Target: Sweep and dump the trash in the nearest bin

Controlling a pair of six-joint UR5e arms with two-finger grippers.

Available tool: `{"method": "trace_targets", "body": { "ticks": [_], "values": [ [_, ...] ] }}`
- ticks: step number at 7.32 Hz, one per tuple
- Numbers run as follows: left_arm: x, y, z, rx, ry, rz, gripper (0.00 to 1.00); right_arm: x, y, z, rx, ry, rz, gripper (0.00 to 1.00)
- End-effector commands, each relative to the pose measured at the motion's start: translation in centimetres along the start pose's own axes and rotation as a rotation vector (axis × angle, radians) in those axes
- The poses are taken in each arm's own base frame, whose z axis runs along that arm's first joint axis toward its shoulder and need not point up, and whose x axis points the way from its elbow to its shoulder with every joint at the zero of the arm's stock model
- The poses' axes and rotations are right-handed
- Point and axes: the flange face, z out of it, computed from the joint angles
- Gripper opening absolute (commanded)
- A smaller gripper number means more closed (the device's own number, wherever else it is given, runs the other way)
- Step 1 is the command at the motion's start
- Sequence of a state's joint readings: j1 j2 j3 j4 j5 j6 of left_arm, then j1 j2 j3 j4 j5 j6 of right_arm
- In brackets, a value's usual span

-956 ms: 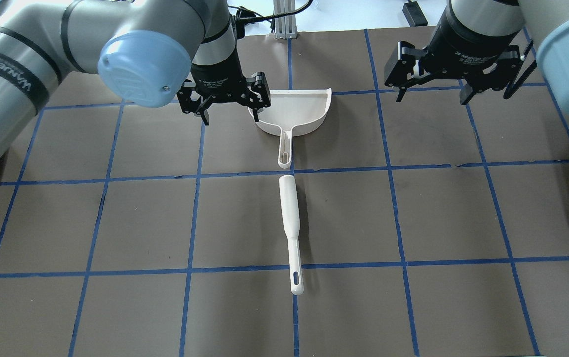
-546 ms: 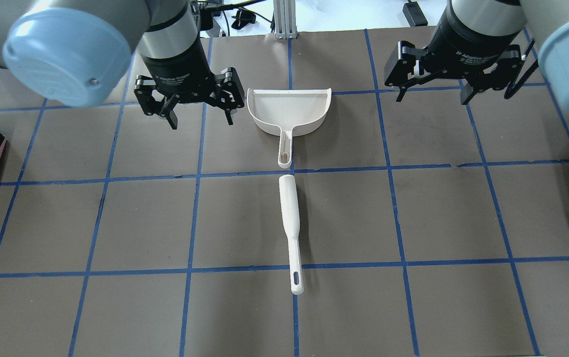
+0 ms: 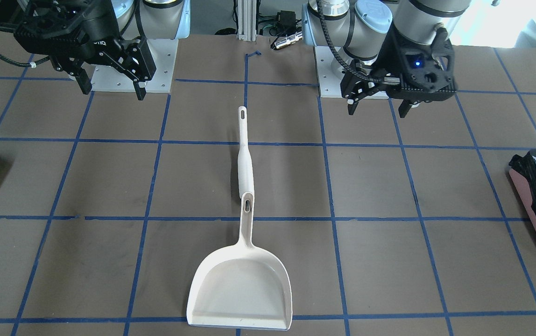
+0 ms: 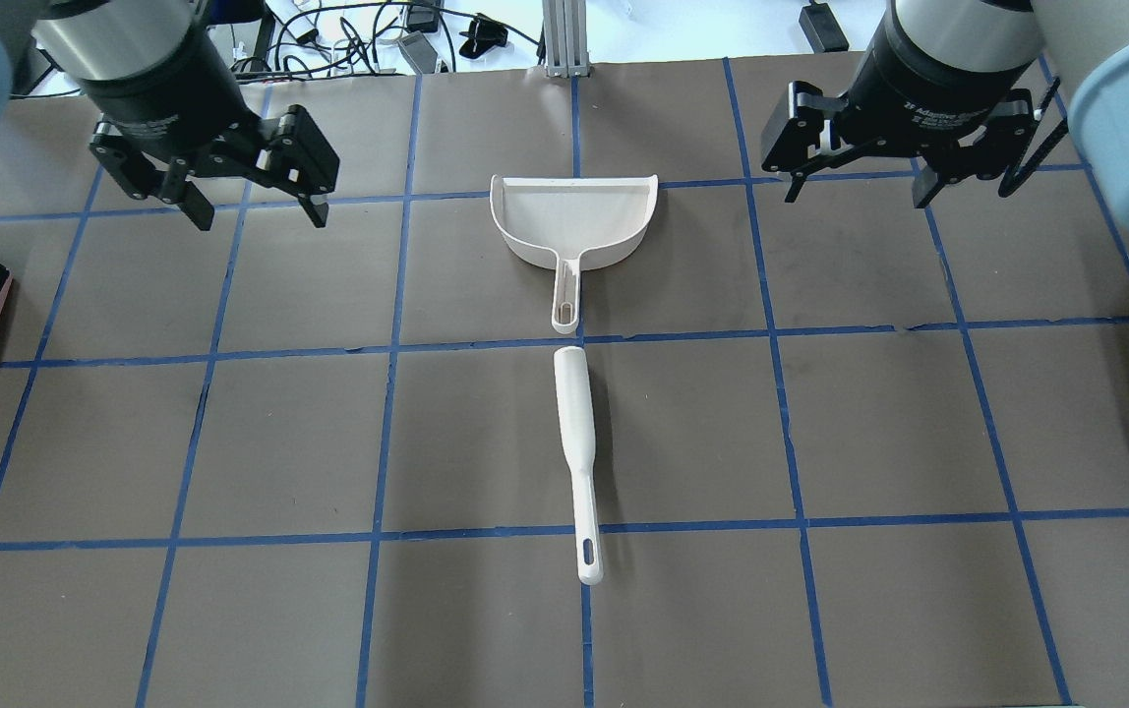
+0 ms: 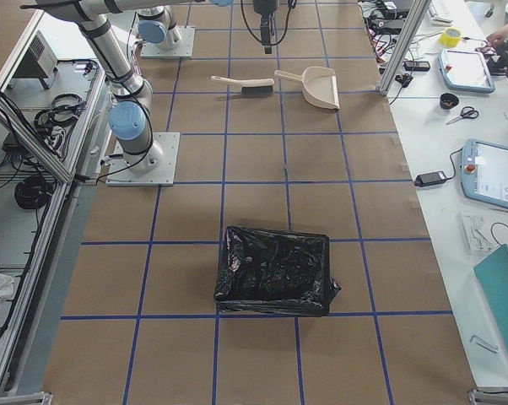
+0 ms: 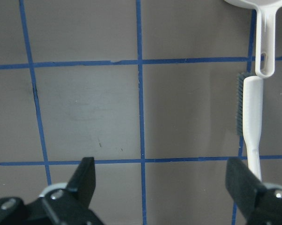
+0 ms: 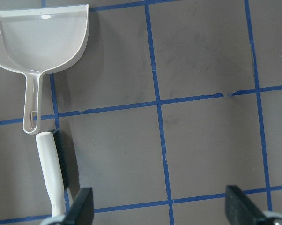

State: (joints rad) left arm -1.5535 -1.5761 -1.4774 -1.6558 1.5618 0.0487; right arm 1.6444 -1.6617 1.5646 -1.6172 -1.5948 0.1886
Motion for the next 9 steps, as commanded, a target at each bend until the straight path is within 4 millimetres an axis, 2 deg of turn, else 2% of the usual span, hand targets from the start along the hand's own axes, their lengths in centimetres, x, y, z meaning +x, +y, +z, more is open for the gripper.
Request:
{"method": "trace_targets", "body": {
  "ticks": [1, 4, 5, 9],
  "values": [
    [-2.7, -0.2, 0.7, -0.009, -0.002, 0.024, 1.00, 0.0, 0.1, 0.0, -0.001, 0.001, 0.000, 1.00],
    [-2.2, 0.9, 0.9, -0.012, -0.002, 0.031, 1.00, 0.0, 0.1, 0.0, -0.002, 0.001, -0.002, 1.00],
    [-2.2, 1.3, 0.4, -0.002, -0.006, 0.038, 1.00, 0.0, 0.2, -0.1, -0.001, -0.001, 0.000, 1.00],
    [-2.2, 1.3, 0.6, -0.006, -0.005, 0.036, 1.00, 0.0, 0.1, 0.1, -0.005, 0.003, -0.002, 1.00]
  ]
}}
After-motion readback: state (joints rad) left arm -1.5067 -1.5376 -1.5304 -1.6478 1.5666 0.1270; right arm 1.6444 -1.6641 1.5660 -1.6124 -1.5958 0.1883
